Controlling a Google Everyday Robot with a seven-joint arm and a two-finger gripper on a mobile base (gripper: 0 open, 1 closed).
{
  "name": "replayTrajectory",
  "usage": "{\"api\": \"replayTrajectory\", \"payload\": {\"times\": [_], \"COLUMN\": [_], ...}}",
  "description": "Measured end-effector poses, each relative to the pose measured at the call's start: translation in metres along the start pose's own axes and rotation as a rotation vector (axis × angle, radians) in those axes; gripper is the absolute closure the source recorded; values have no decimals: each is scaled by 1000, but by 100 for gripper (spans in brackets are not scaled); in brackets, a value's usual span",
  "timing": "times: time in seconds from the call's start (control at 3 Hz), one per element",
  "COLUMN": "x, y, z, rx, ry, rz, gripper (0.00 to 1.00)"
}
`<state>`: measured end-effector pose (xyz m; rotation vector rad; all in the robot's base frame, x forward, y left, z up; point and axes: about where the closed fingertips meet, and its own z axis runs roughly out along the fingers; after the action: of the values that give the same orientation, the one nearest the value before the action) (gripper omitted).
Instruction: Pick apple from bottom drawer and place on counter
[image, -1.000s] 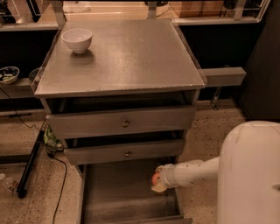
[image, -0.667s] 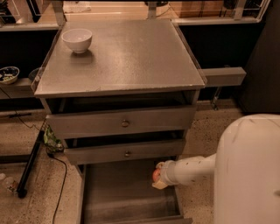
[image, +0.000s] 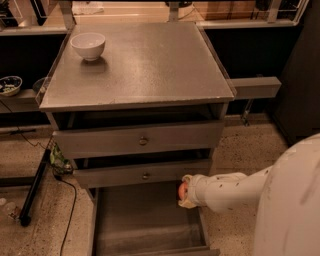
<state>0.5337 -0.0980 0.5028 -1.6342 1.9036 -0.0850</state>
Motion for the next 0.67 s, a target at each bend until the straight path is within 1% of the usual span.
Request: {"api": "replayTrajectory", "payload": {"times": [0.33,0.67], "x": [0,13], "y": [0,-17], "z": [0,-10], "rx": [0,29], "ry": [0,16], "rz": [0,20], "gripper": [100,100]}}
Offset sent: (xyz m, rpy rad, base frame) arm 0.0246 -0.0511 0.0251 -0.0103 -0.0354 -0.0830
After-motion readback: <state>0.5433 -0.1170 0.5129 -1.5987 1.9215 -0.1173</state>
